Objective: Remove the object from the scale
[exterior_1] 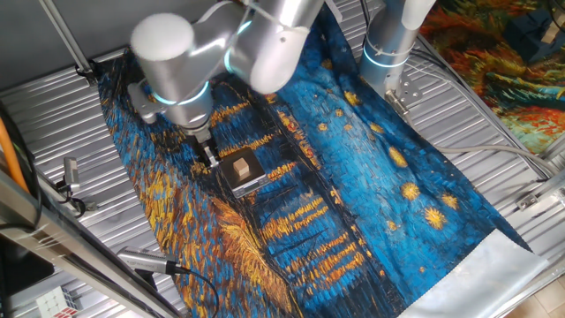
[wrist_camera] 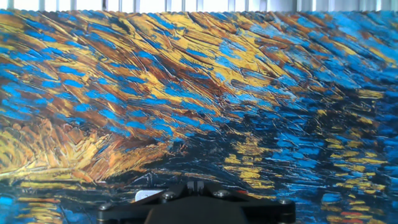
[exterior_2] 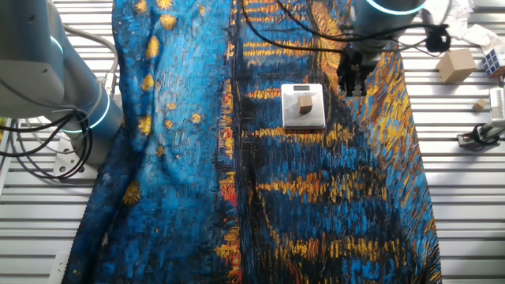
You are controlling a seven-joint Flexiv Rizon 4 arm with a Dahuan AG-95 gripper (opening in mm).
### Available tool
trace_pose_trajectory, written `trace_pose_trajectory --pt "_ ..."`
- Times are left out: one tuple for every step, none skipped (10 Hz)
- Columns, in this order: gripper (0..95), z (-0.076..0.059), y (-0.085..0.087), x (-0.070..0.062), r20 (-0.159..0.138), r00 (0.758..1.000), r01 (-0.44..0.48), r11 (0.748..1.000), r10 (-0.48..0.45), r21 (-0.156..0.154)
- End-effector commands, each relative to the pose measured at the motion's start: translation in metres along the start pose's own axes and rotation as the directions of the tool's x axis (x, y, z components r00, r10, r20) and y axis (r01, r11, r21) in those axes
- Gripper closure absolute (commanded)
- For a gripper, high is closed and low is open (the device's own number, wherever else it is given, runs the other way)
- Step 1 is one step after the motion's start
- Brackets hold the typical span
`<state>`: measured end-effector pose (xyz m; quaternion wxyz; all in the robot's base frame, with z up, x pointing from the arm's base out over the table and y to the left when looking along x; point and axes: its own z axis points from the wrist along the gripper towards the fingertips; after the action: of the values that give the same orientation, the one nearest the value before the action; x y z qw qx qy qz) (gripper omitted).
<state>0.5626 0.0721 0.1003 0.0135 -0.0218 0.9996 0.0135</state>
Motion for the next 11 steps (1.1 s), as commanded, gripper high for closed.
trace_pose_trajectory --pt "95.0 0.0017 -0.0001 -0.0017 0.048 0.998 -0.039 0.999 0.038 0.017" --pt "95.0 0.0017 -0.0001 -0.0017 0.049 0.997 -0.054 0.998 0.054 0.017" --pt "95.0 0.0017 -0.0001 -0.0017 0.049 0.997 -0.06 0.998 0.059 0.017" --pt "95.0 0.0017 -0.0001 -0.0017 0.05 0.996 -0.077 0.997 0.077 0.014" --pt "95.0 0.0017 -0.0001 -0.0017 0.042 0.996 -0.08 0.997 0.08 0.014" --pt "95.0 0.0017 -0.0001 -0.0017 0.016 0.996 -0.09 0.996 0.09 0.015" --pt "95.0 0.0017 -0.0001 -0.0017 -0.019 0.995 -0.095 0.995 0.095 0.016" --pt "95.0 0.0017 -0.0001 -0.0017 -0.041 0.995 -0.093 0.996 0.093 0.017" --pt "95.0 0.0017 -0.0001 -0.0017 -0.051 0.994 -0.093 0.996 0.093 0.017" --pt "95.0 0.0017 -0.0001 -0.0017 -0.083 0.992 -0.094 0.995 0.095 0.012" --pt "95.0 0.0017 -0.0001 -0.0017 -0.081 0.991 -0.102 0.995 0.103 0.012"
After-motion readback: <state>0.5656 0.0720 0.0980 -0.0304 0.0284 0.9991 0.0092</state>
